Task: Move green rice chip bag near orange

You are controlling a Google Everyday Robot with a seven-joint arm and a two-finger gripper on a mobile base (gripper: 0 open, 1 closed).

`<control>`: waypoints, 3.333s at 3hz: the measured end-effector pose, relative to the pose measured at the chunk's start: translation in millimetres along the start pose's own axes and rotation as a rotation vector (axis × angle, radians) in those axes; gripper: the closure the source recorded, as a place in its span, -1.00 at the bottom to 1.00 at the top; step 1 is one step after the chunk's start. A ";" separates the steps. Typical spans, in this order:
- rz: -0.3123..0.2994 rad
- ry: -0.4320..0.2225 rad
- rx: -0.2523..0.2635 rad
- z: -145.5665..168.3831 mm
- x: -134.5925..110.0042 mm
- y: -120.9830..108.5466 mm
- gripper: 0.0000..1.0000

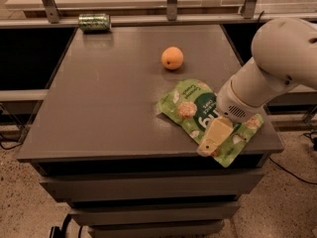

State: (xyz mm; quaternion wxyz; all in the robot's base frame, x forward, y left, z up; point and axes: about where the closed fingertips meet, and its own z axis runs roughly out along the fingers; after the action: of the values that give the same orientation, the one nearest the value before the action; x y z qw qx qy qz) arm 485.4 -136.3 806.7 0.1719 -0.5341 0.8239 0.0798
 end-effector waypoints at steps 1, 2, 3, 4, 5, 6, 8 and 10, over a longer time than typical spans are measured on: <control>0.000 0.000 0.000 -4.5 -1.8 -0.3 0.28; 0.000 0.000 0.000 -7.3 -2.8 -0.4 0.77; 0.000 0.000 0.000 -9.4 -3.6 -0.6 1.00; 0.000 0.000 0.000 -14.5 -5.5 -0.8 1.00; 0.000 0.000 0.000 -16.6 -6.3 -1.0 1.00; 0.000 0.000 0.000 -16.7 -6.4 -1.0 1.00; -0.023 -0.014 0.054 -57.6 -12.6 -19.1 1.00; -0.083 -0.061 0.218 -171.5 -36.5 -85.8 1.00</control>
Offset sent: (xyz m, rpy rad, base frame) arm 0.0044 -0.0212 0.1132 0.0588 -0.0955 0.0470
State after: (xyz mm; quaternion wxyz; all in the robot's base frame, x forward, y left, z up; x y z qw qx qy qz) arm 542.9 -194.9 983.8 0.2572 -0.5430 0.7993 -0.0012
